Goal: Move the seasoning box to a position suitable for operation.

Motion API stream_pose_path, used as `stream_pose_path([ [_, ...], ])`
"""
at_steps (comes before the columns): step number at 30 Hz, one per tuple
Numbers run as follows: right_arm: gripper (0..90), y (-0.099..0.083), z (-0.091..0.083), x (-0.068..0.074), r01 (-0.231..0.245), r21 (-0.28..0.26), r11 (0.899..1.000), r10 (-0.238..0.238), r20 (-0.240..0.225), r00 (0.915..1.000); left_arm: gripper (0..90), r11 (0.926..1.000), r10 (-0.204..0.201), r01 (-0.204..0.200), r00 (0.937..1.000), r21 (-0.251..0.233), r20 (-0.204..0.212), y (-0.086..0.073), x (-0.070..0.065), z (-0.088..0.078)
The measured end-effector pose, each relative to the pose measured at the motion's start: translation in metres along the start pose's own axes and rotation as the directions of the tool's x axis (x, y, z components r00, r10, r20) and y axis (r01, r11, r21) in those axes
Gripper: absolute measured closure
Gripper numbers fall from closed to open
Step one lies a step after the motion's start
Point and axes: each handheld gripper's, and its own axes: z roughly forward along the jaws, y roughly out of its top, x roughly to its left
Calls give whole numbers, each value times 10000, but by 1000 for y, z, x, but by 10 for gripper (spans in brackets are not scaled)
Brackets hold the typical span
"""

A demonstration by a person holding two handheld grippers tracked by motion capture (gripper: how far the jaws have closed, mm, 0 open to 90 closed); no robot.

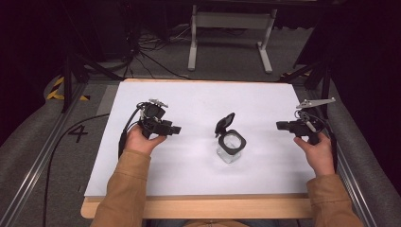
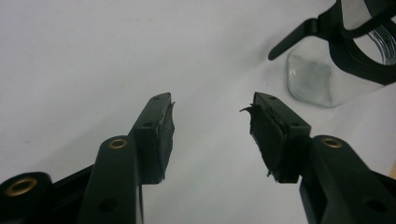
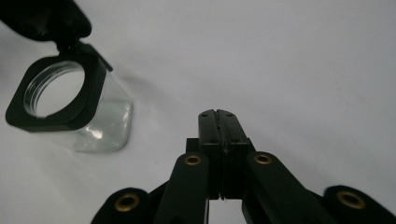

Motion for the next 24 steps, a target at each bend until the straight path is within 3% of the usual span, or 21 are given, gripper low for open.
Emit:
stream_pose_path([
  [3, 898, 0, 5, 2, 32, 345, 9994, -46, 384, 9993, 468, 9999, 45, -43, 9999, 129, -117, 0, -1, -1],
  [10, 897, 1, 9, 9, 211, 377, 9991, -223, 318, 9992, 499, 9999, 65, -66, 10000, -115, -67, 1, -2, -6],
  [13, 897, 2, 9, 11, 203, 288, 9994, -208, 161, 9997, 523, 9985, 5, 8, 9997, -543, 237, 1, -2, -10],
  [14, 897, 2, 10, 13, 217, 281, 9994, -221, 138, 9997, 607, 9974, -40, 71, 9990, -711, 435, 0, -2, -12],
  [15, 897, 2, 11, 15, 255, 303, 9992, -259, 134, 9996, 631, 9939, -88, 171, 9970, -1086, 766, 1, -3, -17],
  [20, 896, 2, 13, 22, 368, 262, 9990, -369, 3, 9993, 814, 9887, 129, -60, 9989, -1500, 451, 4, -13, -23],
  [24, 896, 3, 15, 30, 531, 126, 9985, -529, -190, 9984, 887, 9802, 458, -359, 9979, -1946, 468, 9, -21, -25],
])
